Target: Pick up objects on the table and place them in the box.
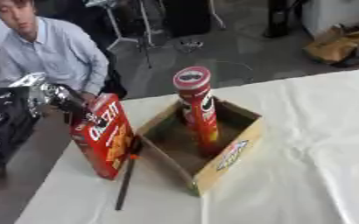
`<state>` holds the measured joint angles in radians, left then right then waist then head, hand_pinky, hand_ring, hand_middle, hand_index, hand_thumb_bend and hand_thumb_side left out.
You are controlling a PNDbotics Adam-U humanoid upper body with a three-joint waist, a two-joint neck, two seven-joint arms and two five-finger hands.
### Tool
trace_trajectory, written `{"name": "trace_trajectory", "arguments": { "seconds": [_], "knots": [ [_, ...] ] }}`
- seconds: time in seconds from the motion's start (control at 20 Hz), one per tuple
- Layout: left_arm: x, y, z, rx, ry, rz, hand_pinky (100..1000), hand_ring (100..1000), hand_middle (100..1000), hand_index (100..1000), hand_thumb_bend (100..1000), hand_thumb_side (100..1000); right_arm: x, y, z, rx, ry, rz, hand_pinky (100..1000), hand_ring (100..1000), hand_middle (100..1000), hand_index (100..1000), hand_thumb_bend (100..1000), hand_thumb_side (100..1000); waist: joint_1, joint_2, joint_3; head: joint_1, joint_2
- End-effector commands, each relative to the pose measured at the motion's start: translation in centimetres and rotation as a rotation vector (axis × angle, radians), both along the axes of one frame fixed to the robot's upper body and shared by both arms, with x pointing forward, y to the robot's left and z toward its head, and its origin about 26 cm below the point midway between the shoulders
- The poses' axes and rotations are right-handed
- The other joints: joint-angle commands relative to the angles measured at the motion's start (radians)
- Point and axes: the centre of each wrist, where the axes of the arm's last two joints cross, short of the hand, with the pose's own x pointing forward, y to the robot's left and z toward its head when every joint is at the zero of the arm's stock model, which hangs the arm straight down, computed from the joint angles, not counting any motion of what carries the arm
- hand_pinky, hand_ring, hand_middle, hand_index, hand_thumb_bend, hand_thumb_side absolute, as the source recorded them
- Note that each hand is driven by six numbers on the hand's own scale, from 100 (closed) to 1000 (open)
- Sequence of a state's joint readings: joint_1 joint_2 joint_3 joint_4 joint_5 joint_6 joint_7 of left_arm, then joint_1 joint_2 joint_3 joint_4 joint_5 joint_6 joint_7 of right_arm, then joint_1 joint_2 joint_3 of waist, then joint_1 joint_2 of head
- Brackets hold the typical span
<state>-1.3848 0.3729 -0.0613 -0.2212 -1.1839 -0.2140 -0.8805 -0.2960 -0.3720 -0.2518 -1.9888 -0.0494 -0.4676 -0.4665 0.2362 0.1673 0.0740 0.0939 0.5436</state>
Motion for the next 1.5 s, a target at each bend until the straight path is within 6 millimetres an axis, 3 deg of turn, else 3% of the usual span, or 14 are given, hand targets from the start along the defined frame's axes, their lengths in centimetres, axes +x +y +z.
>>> {"name": "trace_trajectory", "arguments": {
  "seconds": [0.05,0.2,0.4,1.5],
  "knots": [
    [0.1,0.3,1.4,0.001,-0.003,-0.016,791,702,538,577,100,853,-0.1,0.1,0.7,-0.006,-0.026,0.002,883,884,626,622,100,1000,-0.010,-0.018,0.002,0.004,0.007],
    [0.0,0.2,1.6,-0.011,-0.012,-0.012,776,673,502,545,100,751,-0.1,0.1,0.7,-0.005,-0.027,0.002,883,884,626,620,100,1000,-0.010,-0.018,0.005,0.004,0.006],
    [0.0,0.2,2.0,-0.029,-0.030,-0.012,764,650,477,520,100,708,-0.1,0.1,0.8,-0.006,-0.029,0.003,883,884,626,619,100,1000,-0.010,-0.020,0.005,0.002,0.003],
    [-0.1,1.1,3.6,-0.072,-0.064,0.068,735,609,453,499,100,661,-0.1,0.1,0.7,-0.008,-0.030,-0.002,884,884,627,619,100,1000,-0.010,-0.023,-0.002,0.010,0.009]
  ]
}}
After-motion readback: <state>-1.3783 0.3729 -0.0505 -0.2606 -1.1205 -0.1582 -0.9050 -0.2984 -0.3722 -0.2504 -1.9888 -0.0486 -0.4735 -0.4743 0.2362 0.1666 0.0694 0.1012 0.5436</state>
